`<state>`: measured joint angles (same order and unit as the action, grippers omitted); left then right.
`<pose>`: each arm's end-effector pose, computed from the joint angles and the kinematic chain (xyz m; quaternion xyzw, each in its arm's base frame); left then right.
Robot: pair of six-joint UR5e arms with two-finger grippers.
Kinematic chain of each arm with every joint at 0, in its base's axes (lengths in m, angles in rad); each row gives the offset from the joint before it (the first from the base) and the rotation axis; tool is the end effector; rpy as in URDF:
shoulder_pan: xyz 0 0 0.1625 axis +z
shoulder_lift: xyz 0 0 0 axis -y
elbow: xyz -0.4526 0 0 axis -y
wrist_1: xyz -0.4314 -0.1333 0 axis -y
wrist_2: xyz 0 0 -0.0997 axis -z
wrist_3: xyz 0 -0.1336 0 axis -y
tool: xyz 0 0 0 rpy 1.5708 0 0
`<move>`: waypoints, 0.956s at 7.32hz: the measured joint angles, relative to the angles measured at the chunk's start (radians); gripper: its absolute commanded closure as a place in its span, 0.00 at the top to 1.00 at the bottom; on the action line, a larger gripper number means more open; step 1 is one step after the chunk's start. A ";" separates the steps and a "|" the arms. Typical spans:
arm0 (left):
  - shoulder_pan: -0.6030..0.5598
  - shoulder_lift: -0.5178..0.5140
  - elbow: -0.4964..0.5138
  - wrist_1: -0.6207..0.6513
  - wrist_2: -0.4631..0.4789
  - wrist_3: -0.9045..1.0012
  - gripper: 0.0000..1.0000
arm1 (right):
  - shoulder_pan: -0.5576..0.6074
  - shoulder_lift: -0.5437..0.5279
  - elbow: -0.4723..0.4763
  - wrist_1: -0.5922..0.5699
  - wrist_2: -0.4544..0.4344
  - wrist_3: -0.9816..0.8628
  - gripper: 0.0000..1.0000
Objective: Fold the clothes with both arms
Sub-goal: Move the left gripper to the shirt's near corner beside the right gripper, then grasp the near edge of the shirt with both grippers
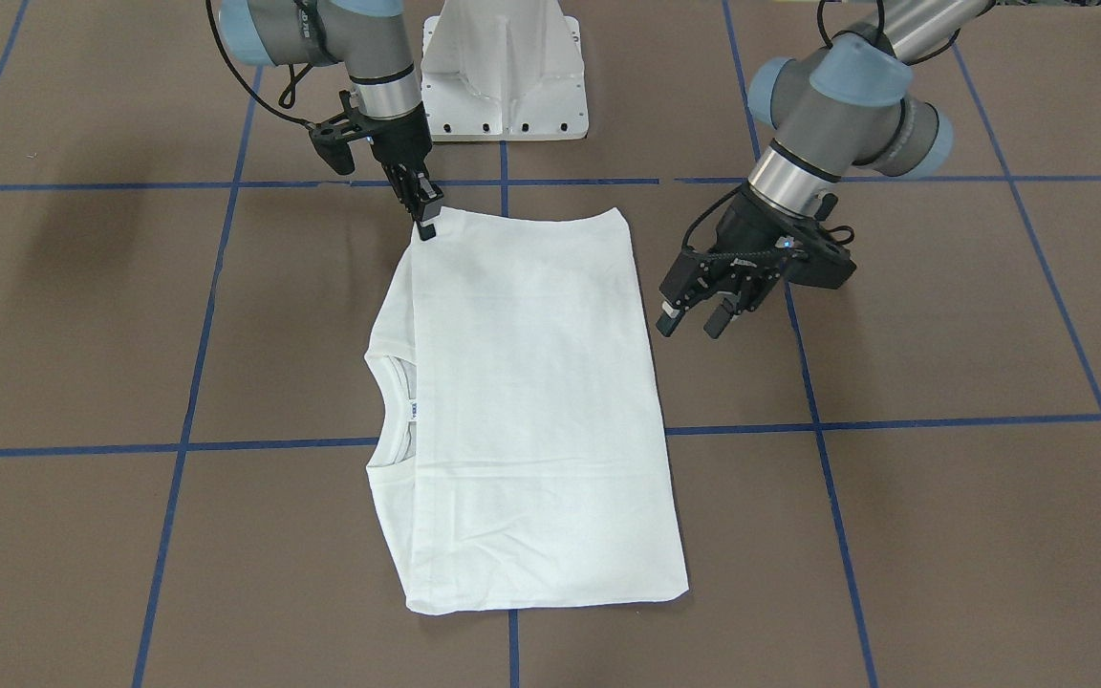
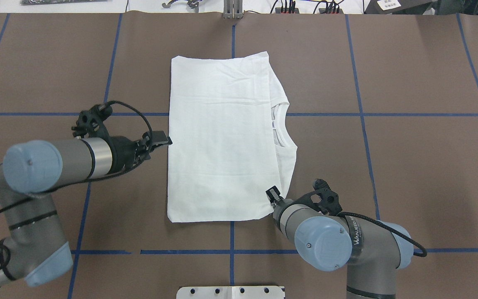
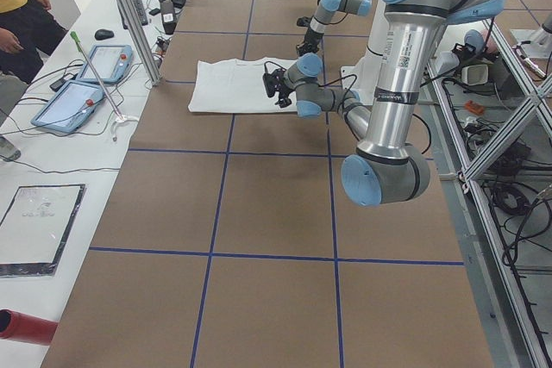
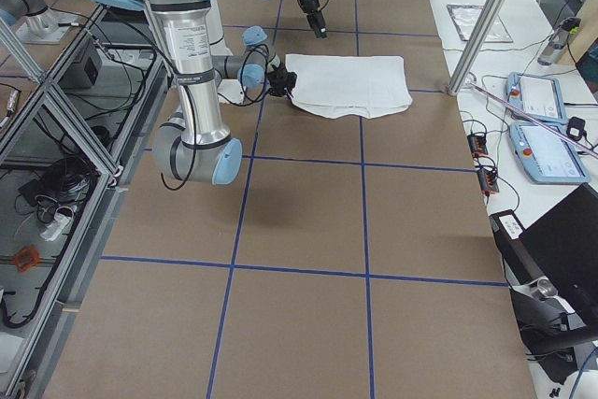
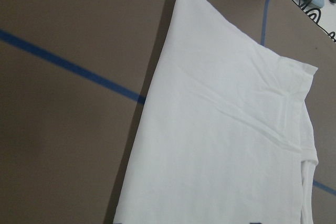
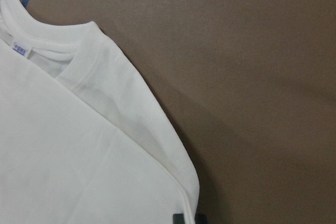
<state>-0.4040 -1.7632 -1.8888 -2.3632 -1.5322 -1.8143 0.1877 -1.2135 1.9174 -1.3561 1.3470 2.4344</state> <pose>0.5139 -0.3703 0.3352 0.0639 0.6030 -0.2640 0.7501 -0.6094 -0.2816 0.3071 -0.0516 -0.4488 0.4898 0.7457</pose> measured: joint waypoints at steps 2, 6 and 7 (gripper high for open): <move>0.125 0.028 -0.033 0.038 0.102 -0.098 0.82 | 0.000 -0.001 0.004 0.000 0.000 0.000 0.00; 0.192 0.005 0.006 0.057 0.130 -0.123 0.65 | 0.000 -0.001 0.005 -0.001 0.001 -0.003 0.00; 0.204 0.002 0.008 0.058 0.131 -0.124 0.64 | -0.001 -0.001 0.005 -0.001 0.001 -0.003 0.00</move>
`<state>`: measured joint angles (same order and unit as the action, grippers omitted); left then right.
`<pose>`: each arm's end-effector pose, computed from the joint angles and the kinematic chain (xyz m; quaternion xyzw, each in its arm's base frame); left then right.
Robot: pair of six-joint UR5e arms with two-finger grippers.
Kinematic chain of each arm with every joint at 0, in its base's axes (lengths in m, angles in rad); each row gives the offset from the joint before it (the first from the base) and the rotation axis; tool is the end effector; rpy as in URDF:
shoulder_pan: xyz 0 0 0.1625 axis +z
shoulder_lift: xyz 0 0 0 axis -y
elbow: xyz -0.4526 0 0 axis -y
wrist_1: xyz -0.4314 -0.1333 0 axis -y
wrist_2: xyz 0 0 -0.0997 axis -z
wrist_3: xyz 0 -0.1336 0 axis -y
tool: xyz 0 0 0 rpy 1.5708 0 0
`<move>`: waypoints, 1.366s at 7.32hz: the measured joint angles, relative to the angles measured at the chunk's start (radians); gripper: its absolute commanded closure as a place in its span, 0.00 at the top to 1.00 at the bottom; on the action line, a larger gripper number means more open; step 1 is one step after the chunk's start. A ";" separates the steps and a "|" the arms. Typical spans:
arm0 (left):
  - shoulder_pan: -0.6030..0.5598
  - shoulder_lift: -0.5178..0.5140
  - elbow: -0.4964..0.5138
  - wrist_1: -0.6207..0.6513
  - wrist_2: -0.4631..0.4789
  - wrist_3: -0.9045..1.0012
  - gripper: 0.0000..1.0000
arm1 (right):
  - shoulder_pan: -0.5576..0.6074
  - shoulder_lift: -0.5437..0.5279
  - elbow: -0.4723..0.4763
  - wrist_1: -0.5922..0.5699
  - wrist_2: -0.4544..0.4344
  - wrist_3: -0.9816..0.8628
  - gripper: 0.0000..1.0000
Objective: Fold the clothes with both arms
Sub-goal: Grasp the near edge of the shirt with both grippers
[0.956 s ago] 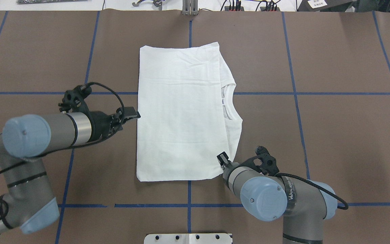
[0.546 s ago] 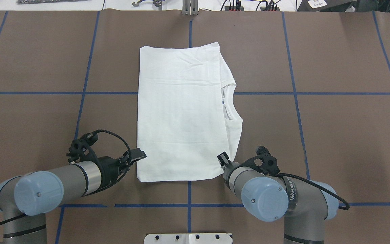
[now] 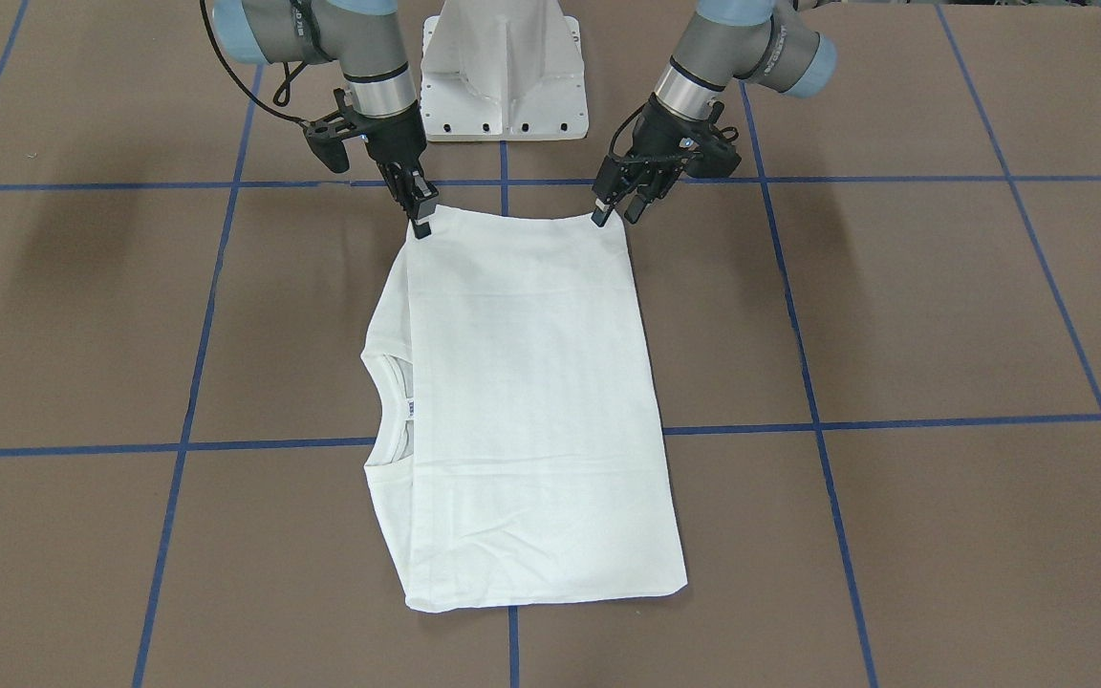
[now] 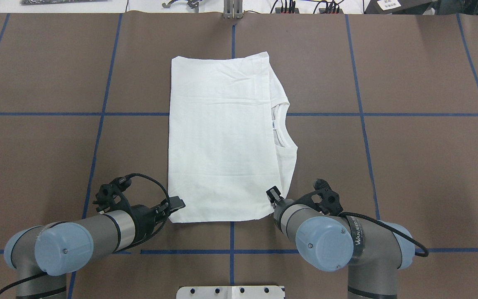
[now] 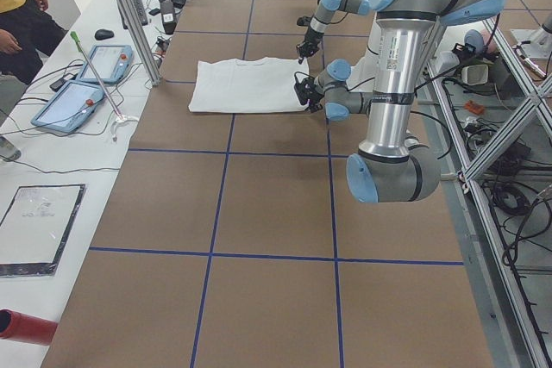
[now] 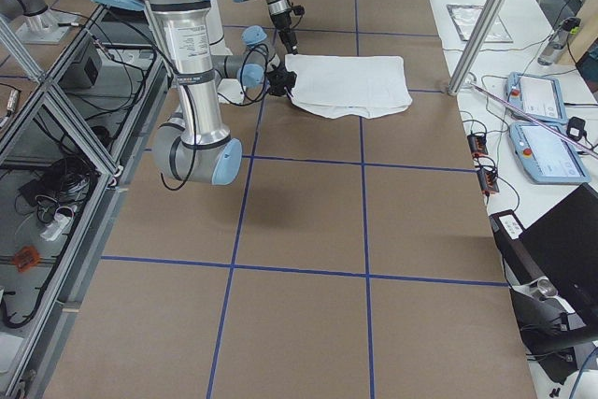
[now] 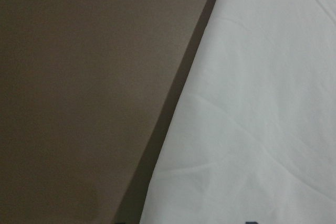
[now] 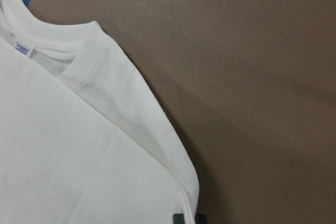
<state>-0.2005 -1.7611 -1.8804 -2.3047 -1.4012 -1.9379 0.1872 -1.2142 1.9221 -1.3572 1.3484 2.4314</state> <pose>0.5780 -0.2765 0.3496 0.0209 0.5802 -0.2746 0.7665 -0.6082 -0.2809 0.3055 -0.0522 -0.4499 0.4880 0.7461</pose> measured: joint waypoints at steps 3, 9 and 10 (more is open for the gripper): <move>0.011 0.001 0.015 0.005 0.000 0.000 0.51 | 0.000 0.003 0.000 0.000 0.000 0.000 0.00; 0.027 0.002 0.007 0.016 0.000 0.005 0.00 | 0.002 -0.002 0.022 0.000 -0.002 0.001 0.00; 0.028 0.002 -0.008 0.016 0.000 0.007 0.00 | 0.003 -0.009 0.031 0.000 -0.002 0.002 0.00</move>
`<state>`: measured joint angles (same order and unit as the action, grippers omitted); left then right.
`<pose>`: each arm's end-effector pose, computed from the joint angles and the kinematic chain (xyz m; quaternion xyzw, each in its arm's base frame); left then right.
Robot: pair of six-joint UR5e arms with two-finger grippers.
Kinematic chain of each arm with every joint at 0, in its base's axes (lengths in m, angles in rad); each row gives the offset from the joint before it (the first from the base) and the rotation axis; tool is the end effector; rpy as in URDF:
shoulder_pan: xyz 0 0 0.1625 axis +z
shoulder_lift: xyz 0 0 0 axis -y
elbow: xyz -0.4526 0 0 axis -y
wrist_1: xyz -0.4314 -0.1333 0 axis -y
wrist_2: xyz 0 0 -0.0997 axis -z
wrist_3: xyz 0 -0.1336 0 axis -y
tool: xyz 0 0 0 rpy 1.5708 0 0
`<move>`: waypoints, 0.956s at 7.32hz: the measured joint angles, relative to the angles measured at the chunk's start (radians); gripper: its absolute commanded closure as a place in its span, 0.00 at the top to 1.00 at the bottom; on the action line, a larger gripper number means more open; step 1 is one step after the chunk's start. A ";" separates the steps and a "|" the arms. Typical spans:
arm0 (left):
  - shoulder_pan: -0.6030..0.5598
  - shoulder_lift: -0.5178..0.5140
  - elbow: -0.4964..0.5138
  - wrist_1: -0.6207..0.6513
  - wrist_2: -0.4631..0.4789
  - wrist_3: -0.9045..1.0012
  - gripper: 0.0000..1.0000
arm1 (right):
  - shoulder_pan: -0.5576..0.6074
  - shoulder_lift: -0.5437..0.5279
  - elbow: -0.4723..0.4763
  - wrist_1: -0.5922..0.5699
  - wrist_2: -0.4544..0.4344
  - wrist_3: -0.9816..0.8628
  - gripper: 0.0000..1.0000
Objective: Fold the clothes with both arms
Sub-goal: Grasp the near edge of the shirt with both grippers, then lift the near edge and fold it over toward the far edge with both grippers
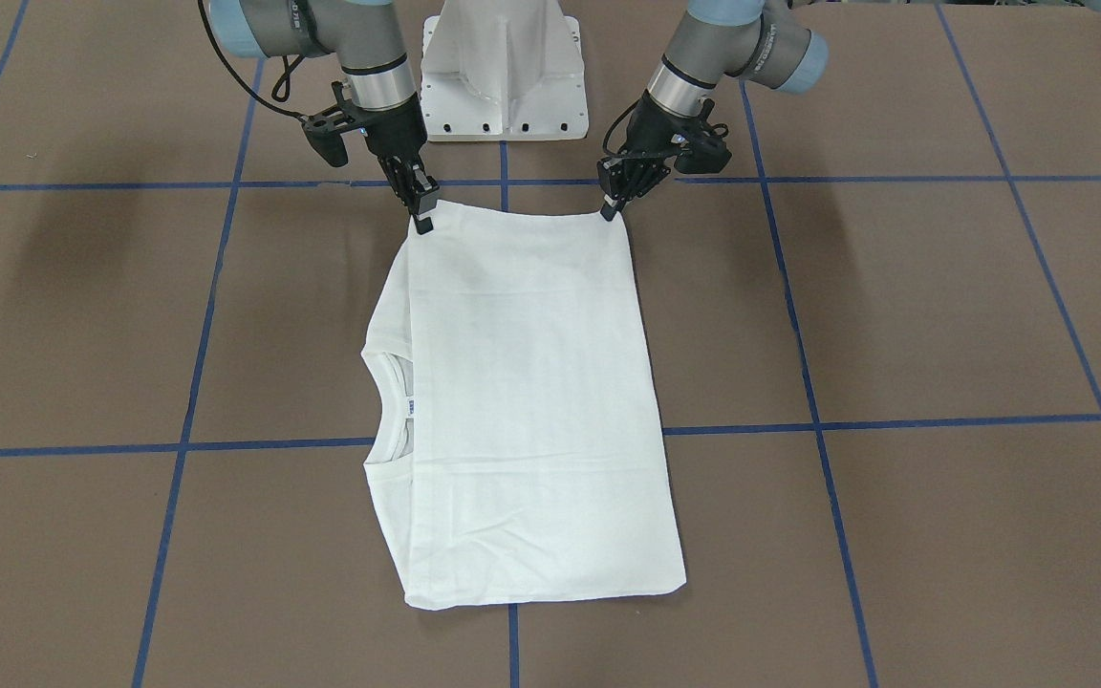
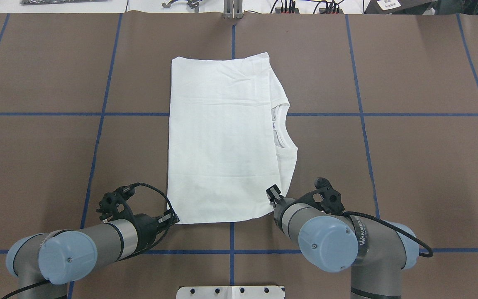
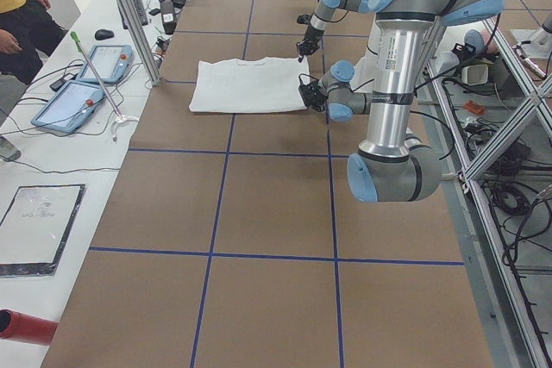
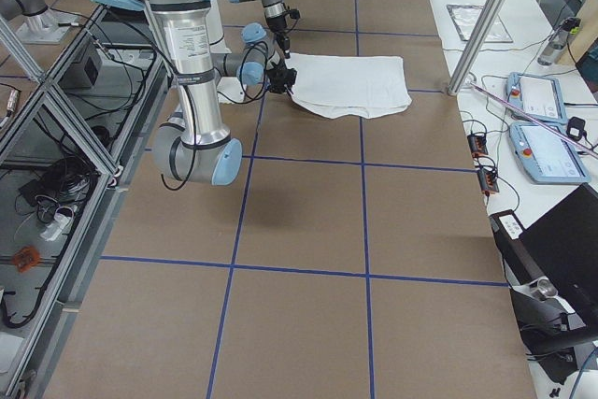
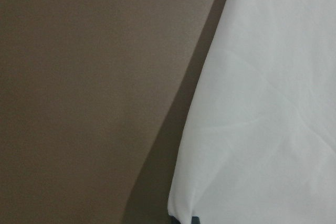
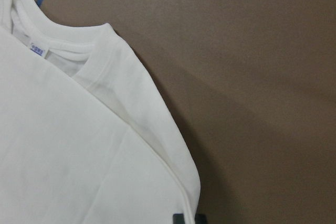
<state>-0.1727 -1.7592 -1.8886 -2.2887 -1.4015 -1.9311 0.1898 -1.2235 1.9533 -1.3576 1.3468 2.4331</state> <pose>0.5838 -0.2600 0.3489 0.0153 0.5765 -0.2616 0.7740 -0.5973 -0.2807 0.2963 -0.0549 -0.4589 0.4884 0.7401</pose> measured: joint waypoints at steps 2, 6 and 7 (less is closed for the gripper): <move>0.009 0.012 -0.093 0.002 -0.004 -0.003 0.00 | -0.011 -0.064 0.077 0.000 -0.002 0.004 0.00; -0.007 -0.051 -0.343 0.228 -0.062 0.013 0.00 | 0.034 -0.143 0.282 0.002 0.023 -0.020 0.00; -0.059 -0.096 -0.319 0.283 -0.082 0.051 0.00 | 0.095 -0.088 0.252 0.003 0.064 -0.059 0.00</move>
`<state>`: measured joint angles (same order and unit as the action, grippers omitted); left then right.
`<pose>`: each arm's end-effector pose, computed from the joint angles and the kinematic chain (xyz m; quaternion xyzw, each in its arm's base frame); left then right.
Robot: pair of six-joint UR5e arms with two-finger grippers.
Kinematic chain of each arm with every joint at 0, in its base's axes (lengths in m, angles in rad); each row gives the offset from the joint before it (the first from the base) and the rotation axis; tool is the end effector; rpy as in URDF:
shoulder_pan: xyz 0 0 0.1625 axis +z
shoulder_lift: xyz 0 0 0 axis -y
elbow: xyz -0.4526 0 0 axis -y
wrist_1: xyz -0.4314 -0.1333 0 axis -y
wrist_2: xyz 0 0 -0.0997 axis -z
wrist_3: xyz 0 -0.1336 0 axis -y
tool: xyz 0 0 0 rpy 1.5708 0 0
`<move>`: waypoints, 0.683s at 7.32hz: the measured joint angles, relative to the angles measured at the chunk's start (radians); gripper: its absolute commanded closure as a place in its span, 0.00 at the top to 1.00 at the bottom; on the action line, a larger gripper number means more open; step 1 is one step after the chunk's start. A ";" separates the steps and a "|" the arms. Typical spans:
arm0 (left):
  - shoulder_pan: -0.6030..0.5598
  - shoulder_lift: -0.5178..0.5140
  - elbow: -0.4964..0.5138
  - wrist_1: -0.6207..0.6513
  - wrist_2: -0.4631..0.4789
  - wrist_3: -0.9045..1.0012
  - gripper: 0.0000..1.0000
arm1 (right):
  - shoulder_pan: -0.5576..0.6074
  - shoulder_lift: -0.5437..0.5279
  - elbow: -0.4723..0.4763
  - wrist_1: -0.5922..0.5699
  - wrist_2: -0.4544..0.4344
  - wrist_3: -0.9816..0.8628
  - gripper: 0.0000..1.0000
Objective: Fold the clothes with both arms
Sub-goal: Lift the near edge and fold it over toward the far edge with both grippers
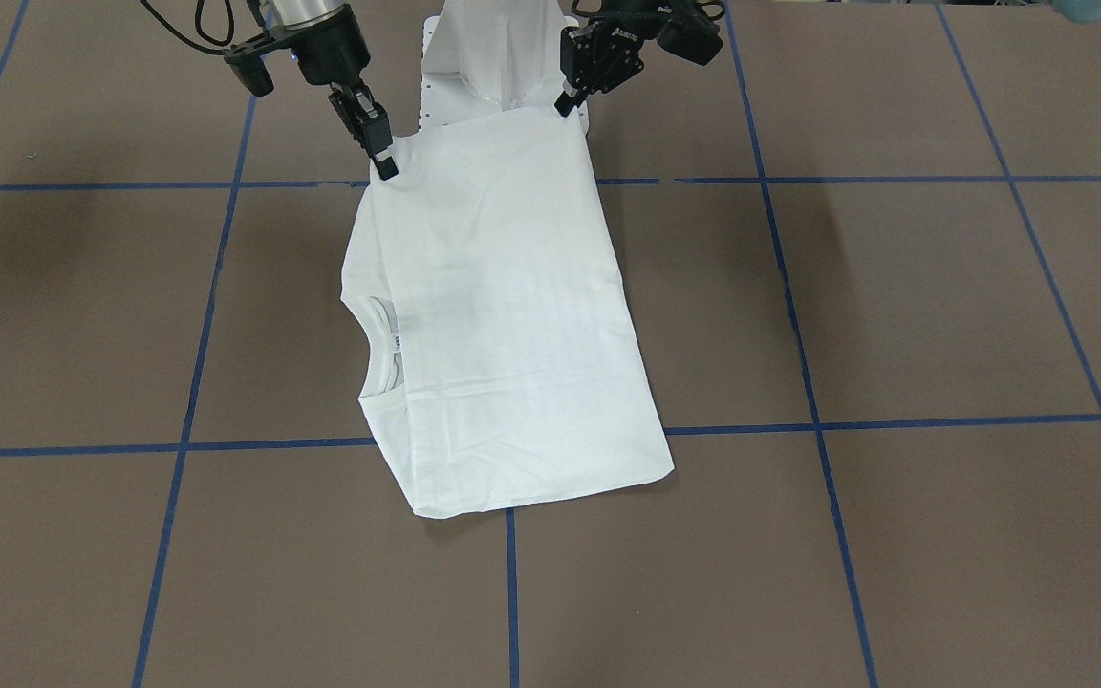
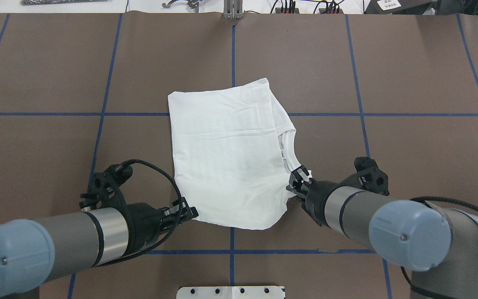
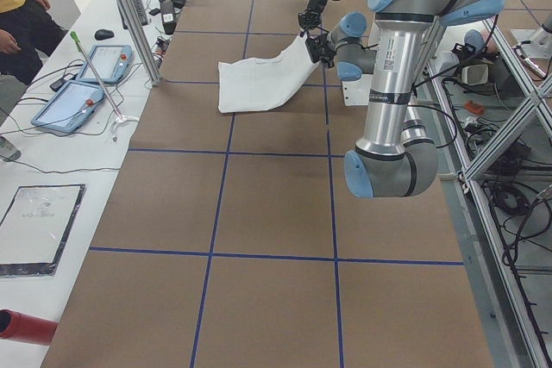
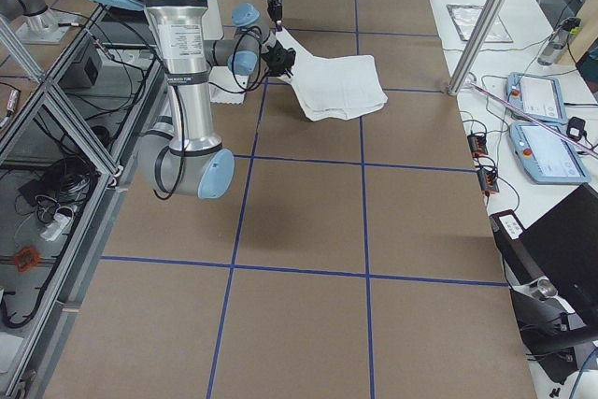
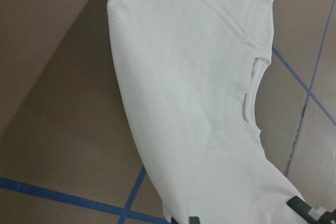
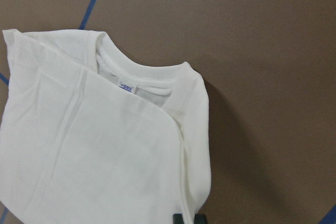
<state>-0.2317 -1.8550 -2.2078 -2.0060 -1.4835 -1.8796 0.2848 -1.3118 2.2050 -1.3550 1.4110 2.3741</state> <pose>0.4914 -0.2649 0.1843 0.0098 0.6276 -0.2341 0.7424 -0.4833 -0.3025 0.2334 -0.0690 -0.5247 0.4746 0.7033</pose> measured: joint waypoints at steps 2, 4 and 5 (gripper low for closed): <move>-0.143 -0.079 0.108 0.054 -0.085 0.126 0.00 | 0.140 0.161 -0.160 0.002 0.103 -0.054 0.00; -0.270 -0.116 0.222 0.053 -0.142 0.243 0.00 | 0.230 0.278 -0.327 0.010 0.173 -0.113 0.00; -0.320 -0.151 0.291 0.045 -0.160 0.283 0.00 | 0.261 0.344 -0.426 0.017 0.197 -0.133 0.00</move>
<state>-0.5514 -2.0060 -1.9169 -1.9609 -1.6434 -1.5965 0.5455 -0.9680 1.7789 -1.3383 1.6083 2.2406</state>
